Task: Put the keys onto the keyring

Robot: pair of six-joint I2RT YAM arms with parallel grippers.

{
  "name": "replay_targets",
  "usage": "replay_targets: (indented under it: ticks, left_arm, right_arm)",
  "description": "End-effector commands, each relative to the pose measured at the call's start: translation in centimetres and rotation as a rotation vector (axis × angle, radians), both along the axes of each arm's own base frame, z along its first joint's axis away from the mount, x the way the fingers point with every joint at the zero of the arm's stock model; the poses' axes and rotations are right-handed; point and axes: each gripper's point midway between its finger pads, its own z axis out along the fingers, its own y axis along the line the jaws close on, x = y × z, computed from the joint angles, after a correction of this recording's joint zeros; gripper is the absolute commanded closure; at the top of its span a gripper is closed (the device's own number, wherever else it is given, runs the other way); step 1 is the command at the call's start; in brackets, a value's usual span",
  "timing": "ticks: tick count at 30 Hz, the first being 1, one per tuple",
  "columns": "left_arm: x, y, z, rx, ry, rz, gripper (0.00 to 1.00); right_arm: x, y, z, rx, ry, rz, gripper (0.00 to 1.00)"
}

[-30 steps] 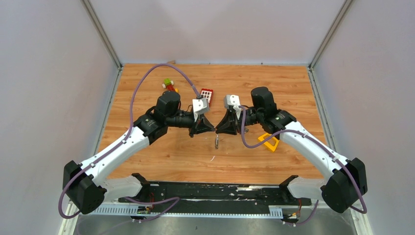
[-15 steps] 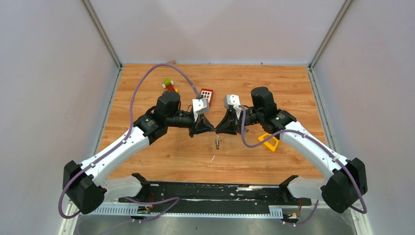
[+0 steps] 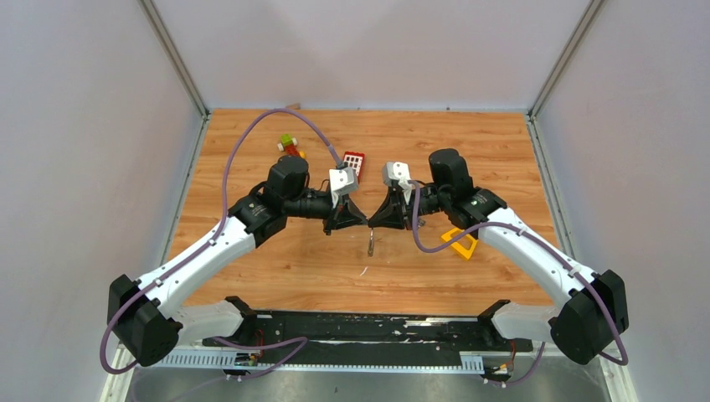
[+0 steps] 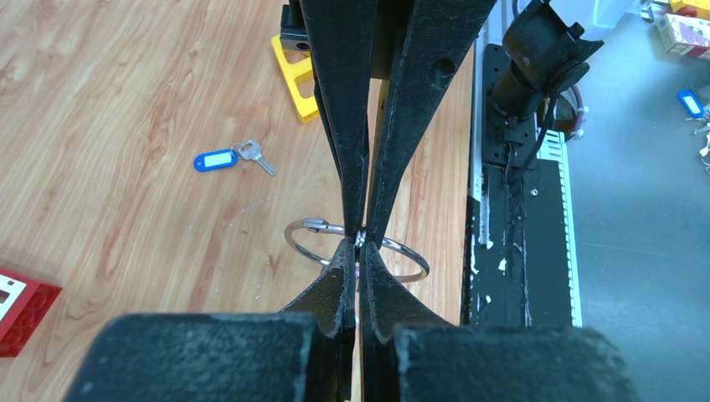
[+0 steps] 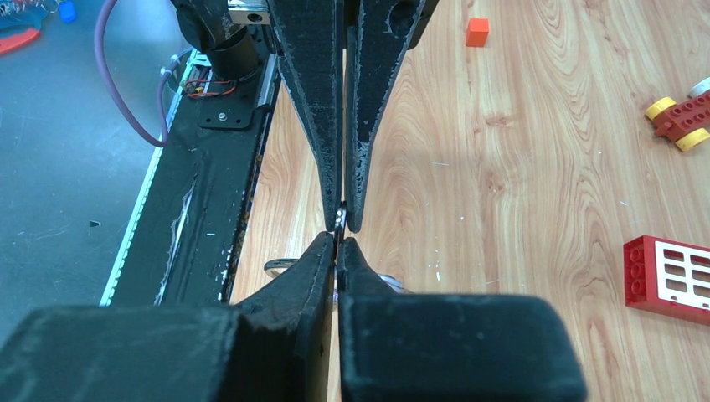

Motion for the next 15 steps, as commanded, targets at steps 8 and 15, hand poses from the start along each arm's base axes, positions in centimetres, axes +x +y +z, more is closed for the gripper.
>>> replay_targets:
  ticks: [8,15]
  left_arm:
    - [-0.16,-0.38,1.20,-0.038,-0.035,-0.018,1.00]
    - [-0.19,-0.16,2.03,-0.046,-0.079,-0.024,0.76]
  right_arm:
    - [0.15,0.09,2.01,0.040,-0.089,0.001,1.00]
    - [0.18,-0.21,2.19,0.041,-0.109,0.001,1.00]
